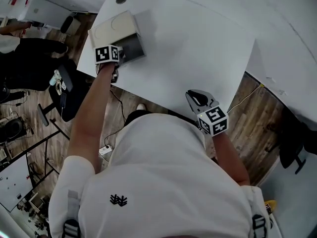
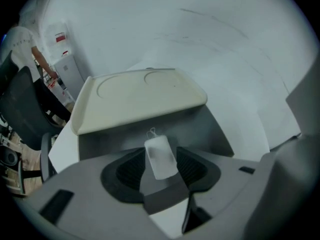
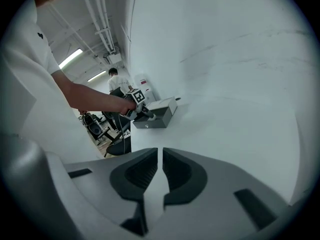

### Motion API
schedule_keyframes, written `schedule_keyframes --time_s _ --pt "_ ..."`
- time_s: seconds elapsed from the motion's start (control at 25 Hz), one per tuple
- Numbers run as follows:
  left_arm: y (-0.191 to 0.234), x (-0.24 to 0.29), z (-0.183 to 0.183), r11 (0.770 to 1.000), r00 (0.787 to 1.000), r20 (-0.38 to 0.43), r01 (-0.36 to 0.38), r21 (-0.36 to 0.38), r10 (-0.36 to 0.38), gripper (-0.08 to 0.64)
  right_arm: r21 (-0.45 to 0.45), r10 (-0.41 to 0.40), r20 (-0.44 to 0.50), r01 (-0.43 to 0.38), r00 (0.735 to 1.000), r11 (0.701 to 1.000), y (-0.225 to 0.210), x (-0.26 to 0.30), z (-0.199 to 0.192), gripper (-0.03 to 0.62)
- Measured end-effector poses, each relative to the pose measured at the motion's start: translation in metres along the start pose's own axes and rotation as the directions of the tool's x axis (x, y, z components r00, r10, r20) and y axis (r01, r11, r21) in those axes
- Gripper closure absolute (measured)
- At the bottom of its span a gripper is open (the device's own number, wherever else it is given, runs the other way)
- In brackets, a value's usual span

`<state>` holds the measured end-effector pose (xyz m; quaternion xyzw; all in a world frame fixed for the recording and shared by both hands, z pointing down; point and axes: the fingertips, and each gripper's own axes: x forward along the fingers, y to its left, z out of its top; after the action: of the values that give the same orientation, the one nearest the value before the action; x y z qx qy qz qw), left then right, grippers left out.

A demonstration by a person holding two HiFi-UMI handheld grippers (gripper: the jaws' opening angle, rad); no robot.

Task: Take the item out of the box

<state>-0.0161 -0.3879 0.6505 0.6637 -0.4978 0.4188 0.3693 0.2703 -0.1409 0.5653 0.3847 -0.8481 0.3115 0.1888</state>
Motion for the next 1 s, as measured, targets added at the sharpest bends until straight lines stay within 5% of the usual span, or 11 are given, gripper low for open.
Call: schedule_keyframes --time_s 0.44,1.0 --pt "-0.003 0.014 -0.009 0.999 0.997 -0.069 -0.038 0.001 0.038 0.391 0.034 0.017 -0.018 -0.017 1.0 0.999 -0.013 -0.003 -0.003 0.563" --pt "-0.021 -0.017 -0.003 0.996 0.996 0.031 0.087 0.019 -0.087 0.396 -0.008 0.023 -0.009 -0.023 1.0 1.0 0.005 0.012 0.008 0.563"
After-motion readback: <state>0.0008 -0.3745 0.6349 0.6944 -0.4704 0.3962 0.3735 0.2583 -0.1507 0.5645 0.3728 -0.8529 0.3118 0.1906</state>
